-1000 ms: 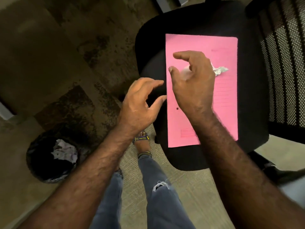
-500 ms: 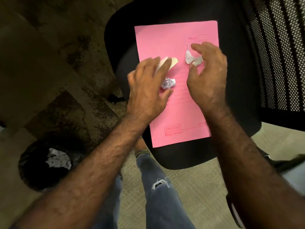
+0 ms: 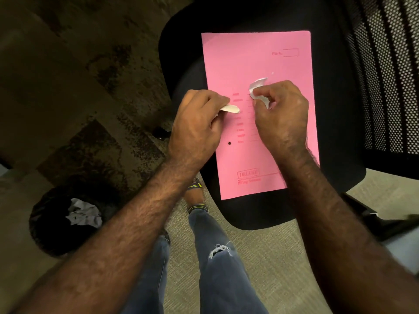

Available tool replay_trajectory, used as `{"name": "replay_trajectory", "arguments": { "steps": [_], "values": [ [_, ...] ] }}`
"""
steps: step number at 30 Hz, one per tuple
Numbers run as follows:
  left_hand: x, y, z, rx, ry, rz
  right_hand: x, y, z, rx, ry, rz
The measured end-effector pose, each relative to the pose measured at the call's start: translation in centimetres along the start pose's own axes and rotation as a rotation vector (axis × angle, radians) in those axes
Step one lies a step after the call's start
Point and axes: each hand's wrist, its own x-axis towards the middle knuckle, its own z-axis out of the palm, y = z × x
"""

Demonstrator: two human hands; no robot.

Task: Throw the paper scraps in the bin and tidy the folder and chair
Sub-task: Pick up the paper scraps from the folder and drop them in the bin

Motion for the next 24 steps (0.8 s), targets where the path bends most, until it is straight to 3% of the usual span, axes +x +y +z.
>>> {"name": "replay_trajectory", "arguments": {
  "steps": [9, 24],
  "values": [
    [-3.8, -4.4, -5.6, 0.010, 0.083, -0.138, -3.5, -7.1, 3.1, 0.129, 0.026, -0.135],
    [-17.8, -15.5, -17.0, 0.072, 0.313, -0.626, -16.5, -22.9, 12.9, 0.192, -0.318, -0.467]
  ]
}}
